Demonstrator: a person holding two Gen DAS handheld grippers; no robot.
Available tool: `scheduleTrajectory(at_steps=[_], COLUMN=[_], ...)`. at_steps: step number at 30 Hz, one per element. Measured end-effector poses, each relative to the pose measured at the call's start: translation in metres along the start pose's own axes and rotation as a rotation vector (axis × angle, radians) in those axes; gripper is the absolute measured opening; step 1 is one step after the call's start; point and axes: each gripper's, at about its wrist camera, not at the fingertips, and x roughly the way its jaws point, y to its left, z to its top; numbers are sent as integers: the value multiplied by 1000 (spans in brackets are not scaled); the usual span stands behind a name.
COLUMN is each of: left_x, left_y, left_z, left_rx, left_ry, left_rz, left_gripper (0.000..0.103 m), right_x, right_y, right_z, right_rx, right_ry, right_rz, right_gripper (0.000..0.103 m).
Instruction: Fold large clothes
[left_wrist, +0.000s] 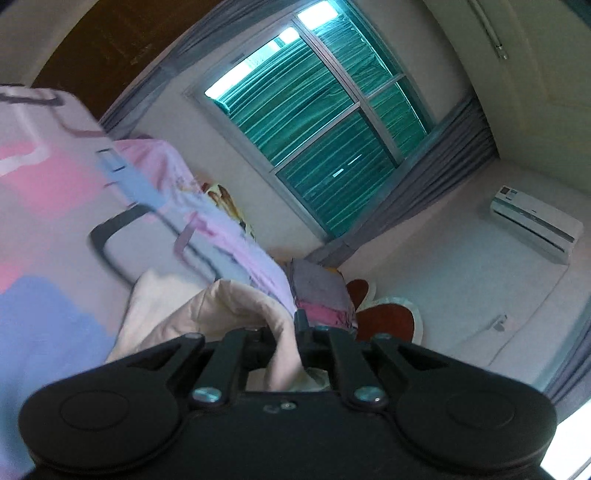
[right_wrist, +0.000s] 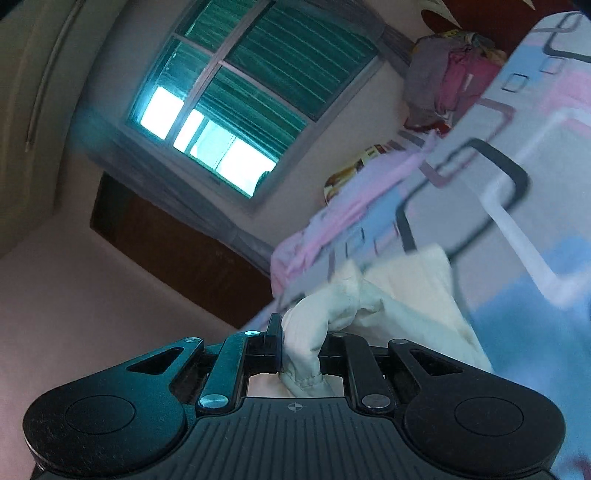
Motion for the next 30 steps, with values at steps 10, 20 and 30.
scheduleTrajectory(at_steps=[10,20,30], left_x=[164,214,275], left_y=[40,96,139], left_z=[60,72,60], left_rx=[36,143,137], left_ry=[101,176,493], left_rz=[103,238,216], left_gripper=[12,79,9], right_x=[161,218,269], right_y=[-57,-116,-145], right_z=[98,103,88], right_rx=[29,-85,-155], right_ry=[39,47,303], right_rz=[-123,-315,-343], right_gripper=[44,94,35])
